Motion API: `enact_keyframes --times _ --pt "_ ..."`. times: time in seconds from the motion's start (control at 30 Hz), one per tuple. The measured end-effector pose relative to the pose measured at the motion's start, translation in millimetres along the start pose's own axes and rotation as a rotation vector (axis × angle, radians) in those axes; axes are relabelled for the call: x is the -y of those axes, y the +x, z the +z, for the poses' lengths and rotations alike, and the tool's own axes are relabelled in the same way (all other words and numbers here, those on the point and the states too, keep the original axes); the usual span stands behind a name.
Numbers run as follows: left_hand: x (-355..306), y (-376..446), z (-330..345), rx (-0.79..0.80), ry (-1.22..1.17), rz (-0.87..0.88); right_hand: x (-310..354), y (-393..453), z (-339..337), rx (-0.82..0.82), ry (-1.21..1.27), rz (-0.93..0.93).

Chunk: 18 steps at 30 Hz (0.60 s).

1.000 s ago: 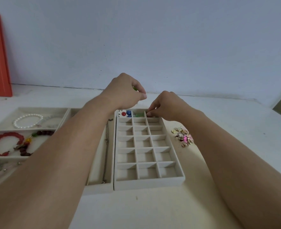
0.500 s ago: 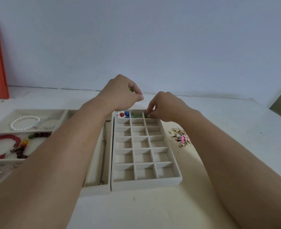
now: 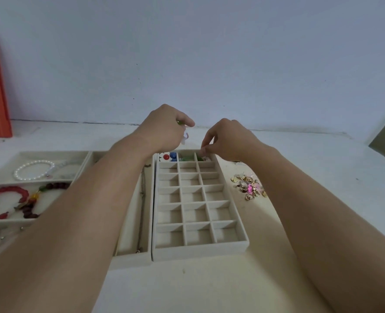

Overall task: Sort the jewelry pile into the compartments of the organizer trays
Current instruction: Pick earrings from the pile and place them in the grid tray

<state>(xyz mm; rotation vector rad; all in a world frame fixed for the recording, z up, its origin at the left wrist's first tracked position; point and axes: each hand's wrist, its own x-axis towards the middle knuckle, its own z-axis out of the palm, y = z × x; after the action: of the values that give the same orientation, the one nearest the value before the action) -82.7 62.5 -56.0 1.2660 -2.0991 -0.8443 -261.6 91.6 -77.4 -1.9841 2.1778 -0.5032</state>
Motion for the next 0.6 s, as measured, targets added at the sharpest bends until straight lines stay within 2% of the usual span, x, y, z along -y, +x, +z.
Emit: enact_keyframes --times 0.13,0.27,0.6 --pt "-2 0 0 -0.024 -0.015 0.004 -2 -2 -22 -0.099 0.193 -0.023" --pt "-4 -2 0 0.019 0.019 0.006 9 -11 -30 -0.031 0.421 -0.087" --pt "-10 -10 3 0.112 0.066 0.093 12 -17 -37 0.017 0.443 -0.127"
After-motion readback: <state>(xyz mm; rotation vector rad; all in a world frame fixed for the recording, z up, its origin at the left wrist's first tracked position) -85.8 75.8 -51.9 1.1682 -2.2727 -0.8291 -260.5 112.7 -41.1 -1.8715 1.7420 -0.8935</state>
